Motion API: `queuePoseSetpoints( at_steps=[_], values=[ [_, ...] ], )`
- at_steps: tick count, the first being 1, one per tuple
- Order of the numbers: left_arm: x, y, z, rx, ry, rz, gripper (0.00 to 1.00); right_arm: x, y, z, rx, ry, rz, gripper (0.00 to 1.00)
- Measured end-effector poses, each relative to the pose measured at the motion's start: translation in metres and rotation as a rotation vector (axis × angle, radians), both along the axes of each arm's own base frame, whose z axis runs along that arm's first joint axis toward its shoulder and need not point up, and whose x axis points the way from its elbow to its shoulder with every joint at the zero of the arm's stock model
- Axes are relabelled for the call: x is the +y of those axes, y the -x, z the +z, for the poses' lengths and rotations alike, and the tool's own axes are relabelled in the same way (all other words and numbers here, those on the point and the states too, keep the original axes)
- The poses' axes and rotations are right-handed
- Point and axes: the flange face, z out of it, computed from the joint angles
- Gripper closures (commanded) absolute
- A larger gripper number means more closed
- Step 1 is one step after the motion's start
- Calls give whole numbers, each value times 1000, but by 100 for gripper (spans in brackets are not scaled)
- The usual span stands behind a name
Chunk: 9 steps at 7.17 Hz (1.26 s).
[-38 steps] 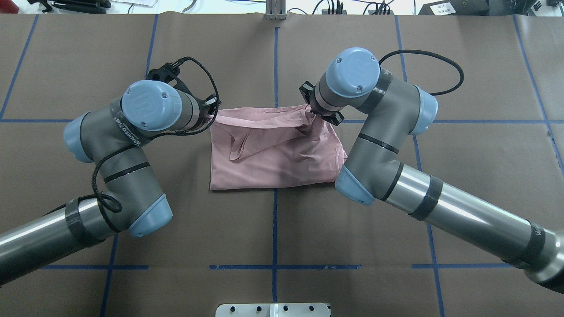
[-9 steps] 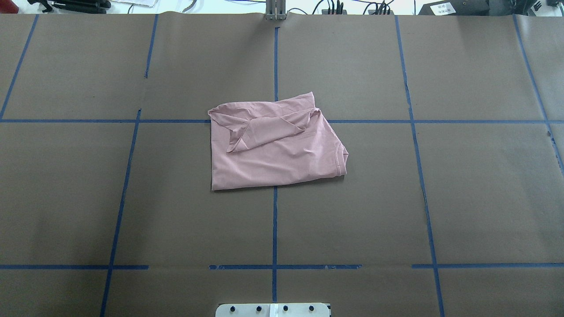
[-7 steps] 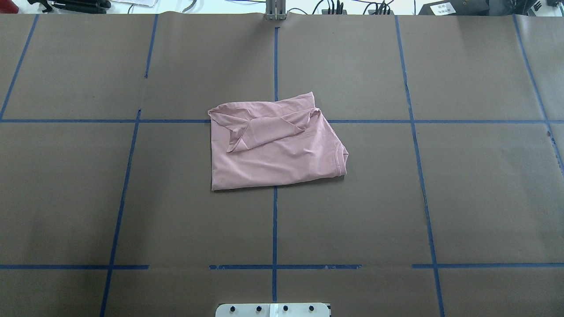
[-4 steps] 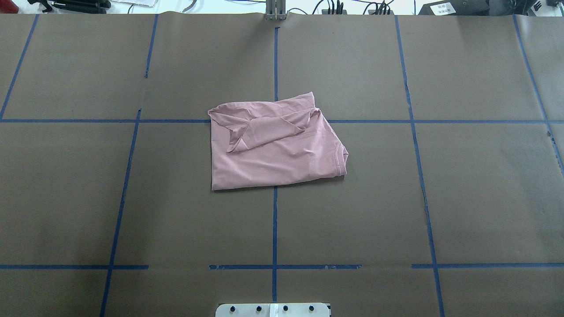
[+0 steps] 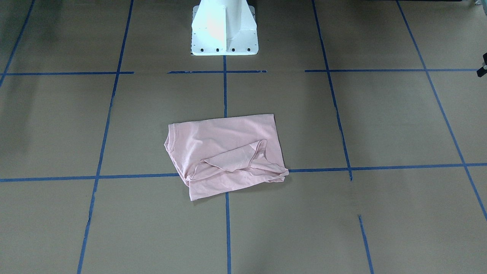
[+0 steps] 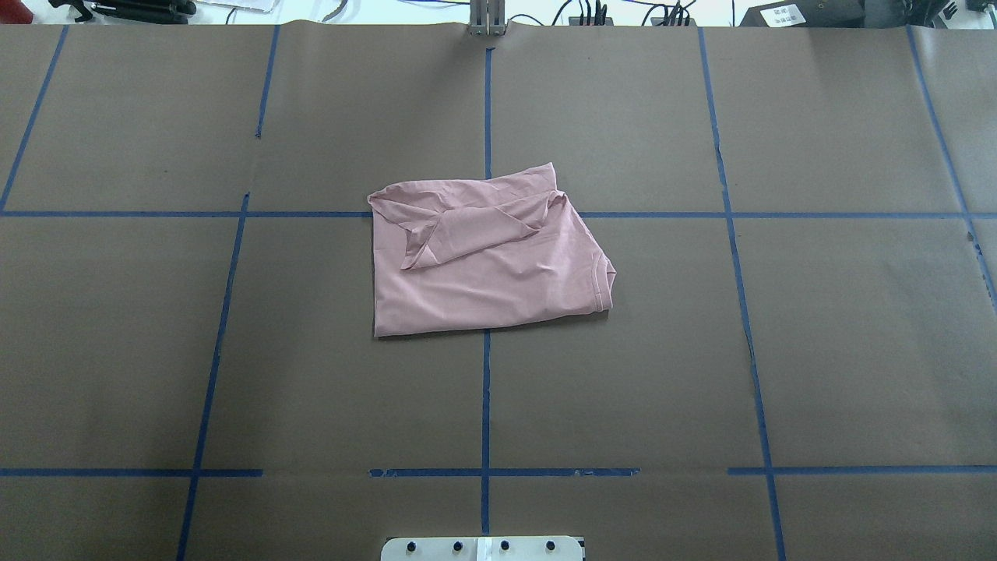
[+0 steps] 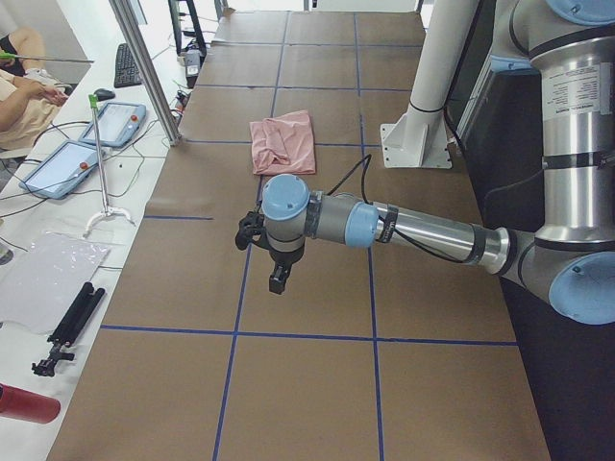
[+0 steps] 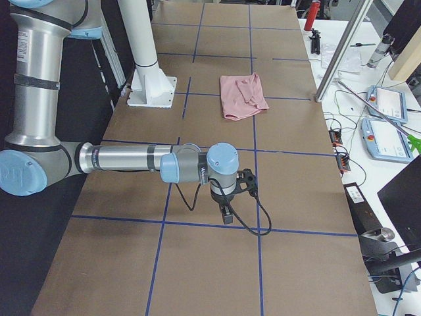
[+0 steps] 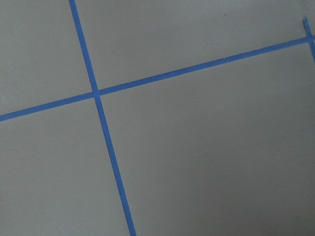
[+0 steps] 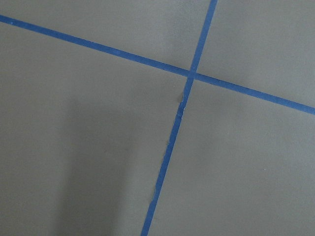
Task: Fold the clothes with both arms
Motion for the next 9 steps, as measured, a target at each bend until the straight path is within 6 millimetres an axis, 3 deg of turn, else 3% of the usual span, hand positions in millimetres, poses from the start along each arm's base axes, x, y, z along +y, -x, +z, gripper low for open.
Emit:
queuePoseSetpoints(
  at_steps=[3, 6, 9],
  values=[
    [4, 1, -19, -7, -37, -3, 0, 3, 0, 9, 0, 16, -2, 0],
    [2, 1, -14, -8, -26, -3, 0, 8, -4, 14, 3, 16, -2, 0],
    [3, 0, -21, 2, -42, -2, 0, 10, -5, 12, 8, 11, 2, 0]
  ],
)
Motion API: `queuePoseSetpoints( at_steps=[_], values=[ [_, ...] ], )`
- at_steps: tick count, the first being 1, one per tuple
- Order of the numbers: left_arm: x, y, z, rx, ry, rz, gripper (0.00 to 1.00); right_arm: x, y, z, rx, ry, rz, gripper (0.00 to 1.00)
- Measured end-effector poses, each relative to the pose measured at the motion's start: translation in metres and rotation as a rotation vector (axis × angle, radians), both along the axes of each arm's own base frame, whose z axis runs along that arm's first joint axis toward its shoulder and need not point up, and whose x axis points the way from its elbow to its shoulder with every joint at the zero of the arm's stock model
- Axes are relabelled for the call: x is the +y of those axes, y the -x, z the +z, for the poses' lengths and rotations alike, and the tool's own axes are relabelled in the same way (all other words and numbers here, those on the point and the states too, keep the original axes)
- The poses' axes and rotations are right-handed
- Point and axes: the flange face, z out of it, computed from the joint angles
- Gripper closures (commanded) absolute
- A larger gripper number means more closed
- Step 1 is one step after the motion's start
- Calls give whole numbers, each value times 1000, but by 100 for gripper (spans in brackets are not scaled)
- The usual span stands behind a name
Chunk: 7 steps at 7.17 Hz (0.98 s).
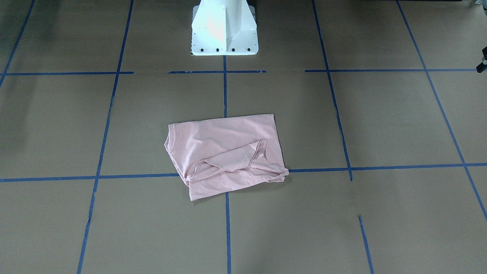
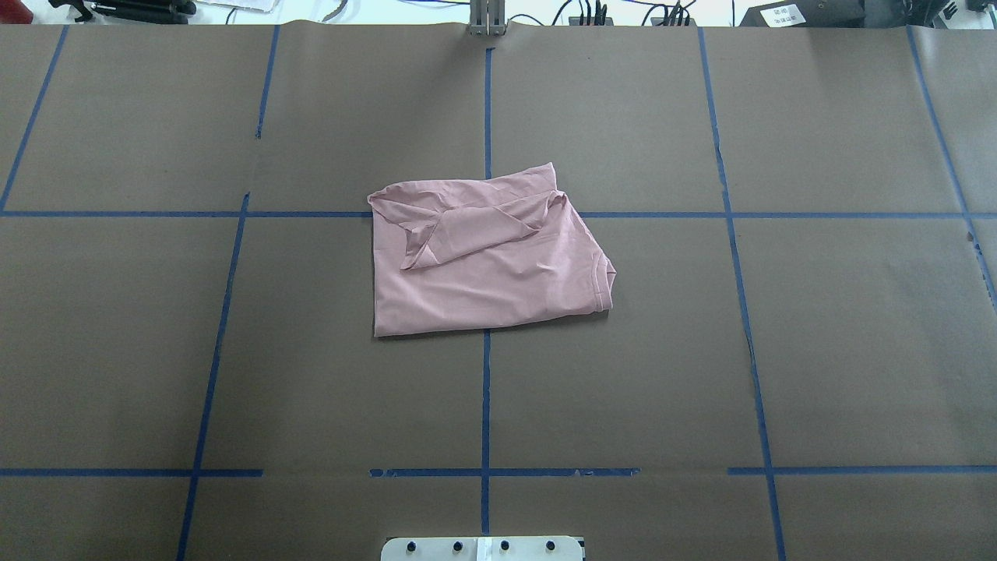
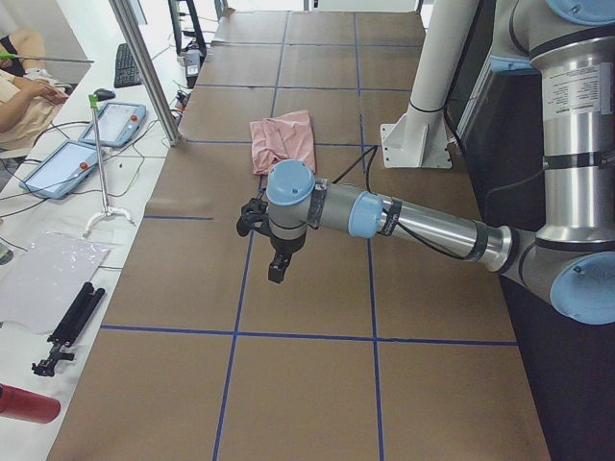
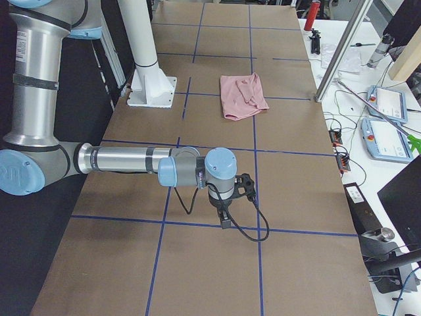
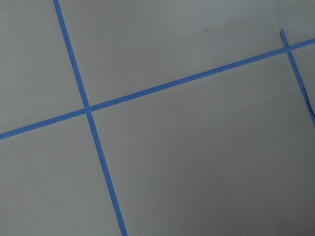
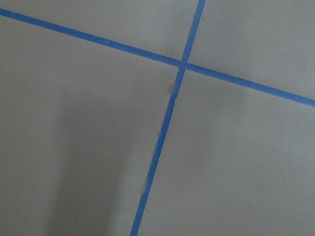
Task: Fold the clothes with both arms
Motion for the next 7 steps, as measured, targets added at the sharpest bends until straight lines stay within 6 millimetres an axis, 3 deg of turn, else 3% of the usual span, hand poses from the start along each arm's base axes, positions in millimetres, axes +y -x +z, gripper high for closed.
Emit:
queuePoseSetpoints(
  at_steps=[4, 7],
  values=[
    [5, 2, 7, -7, 7, -3, 0, 5, 0, -3, -5, 3, 8, 0],
    [5, 13, 1, -9, -5, -31, 0, 7, 0, -1, -6, 9, 9, 0]
  ],
)
